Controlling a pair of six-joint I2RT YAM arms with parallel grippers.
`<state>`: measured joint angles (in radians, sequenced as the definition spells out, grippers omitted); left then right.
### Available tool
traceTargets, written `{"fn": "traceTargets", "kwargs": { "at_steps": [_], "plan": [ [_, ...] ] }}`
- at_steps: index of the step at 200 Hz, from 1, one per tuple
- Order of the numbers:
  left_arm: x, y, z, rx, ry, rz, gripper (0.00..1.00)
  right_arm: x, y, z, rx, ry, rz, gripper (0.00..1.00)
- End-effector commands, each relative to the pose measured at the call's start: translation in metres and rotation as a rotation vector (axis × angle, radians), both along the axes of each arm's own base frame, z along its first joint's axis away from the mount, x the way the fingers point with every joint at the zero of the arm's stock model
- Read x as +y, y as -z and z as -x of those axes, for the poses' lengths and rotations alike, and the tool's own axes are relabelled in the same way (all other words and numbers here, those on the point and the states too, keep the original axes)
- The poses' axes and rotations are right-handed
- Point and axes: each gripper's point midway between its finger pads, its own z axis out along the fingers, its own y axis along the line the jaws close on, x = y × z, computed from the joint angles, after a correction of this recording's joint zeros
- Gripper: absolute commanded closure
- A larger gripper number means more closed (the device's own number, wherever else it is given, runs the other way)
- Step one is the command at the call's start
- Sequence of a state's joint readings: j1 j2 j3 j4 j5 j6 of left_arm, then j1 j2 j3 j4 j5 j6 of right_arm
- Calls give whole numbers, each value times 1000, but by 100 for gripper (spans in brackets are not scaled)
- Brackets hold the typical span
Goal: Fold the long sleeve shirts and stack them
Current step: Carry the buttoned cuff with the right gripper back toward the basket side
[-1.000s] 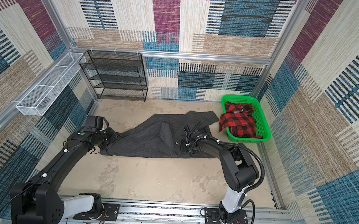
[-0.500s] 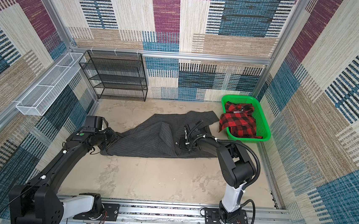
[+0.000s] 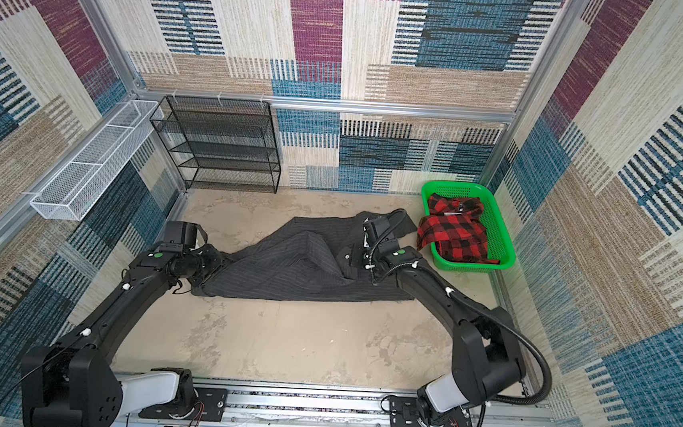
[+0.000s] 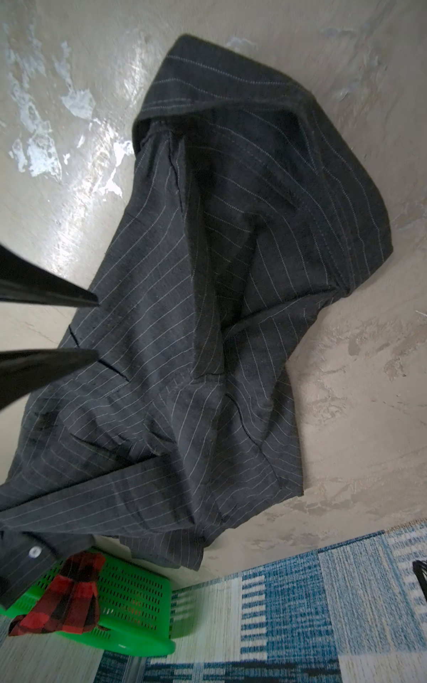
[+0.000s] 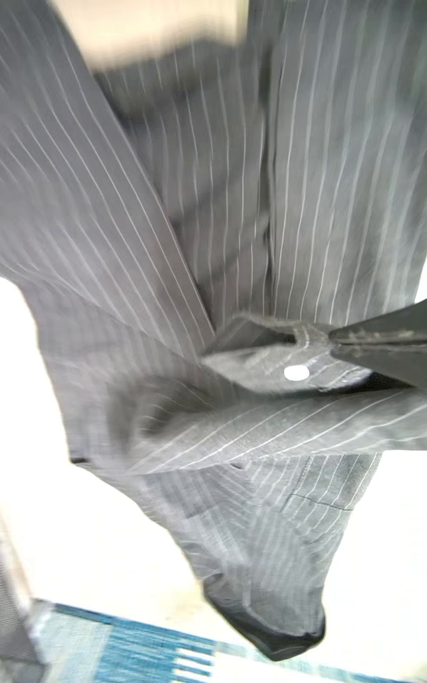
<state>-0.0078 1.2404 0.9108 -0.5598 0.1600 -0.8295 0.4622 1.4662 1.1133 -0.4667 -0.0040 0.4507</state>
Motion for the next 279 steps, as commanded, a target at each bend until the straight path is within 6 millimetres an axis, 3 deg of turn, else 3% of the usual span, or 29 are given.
{"fn": "traceTargets", "kwargs": {
  "at_steps": [1, 27, 50, 74, 120, 156, 207, 279],
  "plan": [
    [-1, 0, -3, -22, 25, -9, 76, -37, -17, 14, -28, 68, 131, 95],
    [-2, 2, -1, -22, 25, -1, 76, -62, -49, 25, -119, 110, 164, 94],
    [-3, 5, 1, -17, 25, 6, 75, -89, -65, 34, -157, 184, 205, 94],
    [-4, 7, 2, -14, 28, 10, 74, -116, -73, 41, -178, 269, 261, 93],
    [-4, 5, 4, -20, 27, 12, 74, -150, -80, 46, -264, 375, 251, 93],
    [-12, 8, 4, -9, 40, 62, 66, -144, -78, 42, -280, 338, 212, 92],
    [-38, 27, 3, 5, 36, 238, 47, -132, -66, 36, -257, 285, 180, 93],
    [-54, 47, -21, 3, 5, 258, 44, -127, -67, 37, -263, 244, 180, 93]
  ]
}}
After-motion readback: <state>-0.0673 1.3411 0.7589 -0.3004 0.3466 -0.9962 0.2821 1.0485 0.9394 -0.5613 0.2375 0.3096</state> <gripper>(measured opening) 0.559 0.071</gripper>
